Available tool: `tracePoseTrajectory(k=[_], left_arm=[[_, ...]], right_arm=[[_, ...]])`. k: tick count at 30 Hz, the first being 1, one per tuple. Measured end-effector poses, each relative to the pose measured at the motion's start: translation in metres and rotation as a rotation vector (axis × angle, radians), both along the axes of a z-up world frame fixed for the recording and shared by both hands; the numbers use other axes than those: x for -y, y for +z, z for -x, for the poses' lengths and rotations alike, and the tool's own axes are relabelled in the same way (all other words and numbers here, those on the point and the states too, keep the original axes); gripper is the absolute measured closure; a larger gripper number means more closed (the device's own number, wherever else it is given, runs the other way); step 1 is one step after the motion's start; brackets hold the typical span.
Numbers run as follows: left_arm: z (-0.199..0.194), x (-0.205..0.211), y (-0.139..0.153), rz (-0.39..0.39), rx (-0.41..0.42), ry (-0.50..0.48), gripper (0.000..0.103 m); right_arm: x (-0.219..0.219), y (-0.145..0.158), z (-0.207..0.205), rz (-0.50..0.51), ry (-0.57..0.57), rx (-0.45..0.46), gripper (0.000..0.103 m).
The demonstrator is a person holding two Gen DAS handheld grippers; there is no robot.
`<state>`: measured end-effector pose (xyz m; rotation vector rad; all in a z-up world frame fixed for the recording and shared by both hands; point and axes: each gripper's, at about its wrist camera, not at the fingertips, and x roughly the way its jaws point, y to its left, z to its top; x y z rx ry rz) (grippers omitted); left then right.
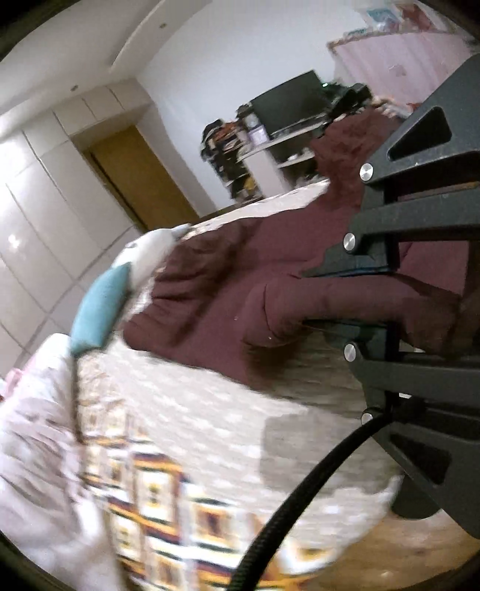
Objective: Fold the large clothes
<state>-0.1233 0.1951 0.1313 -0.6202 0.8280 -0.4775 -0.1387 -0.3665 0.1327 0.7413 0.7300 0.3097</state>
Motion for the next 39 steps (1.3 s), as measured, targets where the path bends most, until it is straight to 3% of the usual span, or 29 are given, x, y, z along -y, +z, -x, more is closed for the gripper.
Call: tracePoseTrajectory(k=[3,6,9,13,16,18,23,27,30,33,35,39], left_arm=[[-0.055,0.014,0.016,-0.032,-0.002,0.037,0.087],[-0.106,0.032,0.016,-0.119,-0.013,0.081,0.087],[-0.154,0.046,0.001,-0.170,-0.063,0.125,0.084],[-0.201,0.053,-0.027,-0.222,-0.111,0.183,0.068],[-0.225,0.042,-0.045,-0.163,-0.142,0.248,0.050],[-0.237,0.036,-0.049,-0.101,-0.150,0.252,0.044],[-0.241,0.017,-0.044,0.054,-0.116,0.242,0.020],[-0.241,-0.004,-0.040,0.147,-0.115,0.242,0.019],[-0.238,-0.017,-0.035,0.169,-0.104,0.254,0.019],[-0.232,-0.029,-0.030,0.174,-0.086,0.267,0.019],[-0.227,-0.037,-0.026,0.162,-0.072,0.284,0.019],[-0.215,-0.048,-0.017,0.062,-0.034,0.313,0.019]], right_arm=[[0.012,0.009,-0.036,-0.015,-0.042,0.002,0.080],[0.021,0.006,-0.071,-0.011,-0.090,-0.027,0.080],[0.030,-0.013,-0.111,0.035,-0.156,-0.095,0.080],[0.042,-0.053,-0.155,0.068,-0.218,-0.207,0.080],[0.049,-0.077,-0.176,0.068,-0.241,-0.265,0.079],[0.053,-0.092,-0.187,0.058,-0.255,-0.305,0.077],[0.064,-0.101,-0.198,-0.019,-0.237,-0.265,0.057],[0.078,-0.087,-0.188,-0.100,-0.254,-0.174,0.035],[0.092,-0.068,-0.171,-0.112,-0.285,-0.104,0.032],[0.089,-0.053,-0.166,-0.050,-0.275,-0.086,0.029],[0.080,-0.044,-0.167,0.059,-0.249,-0.097,0.029],[0.061,-0.039,-0.173,0.191,-0.202,-0.111,0.029]])
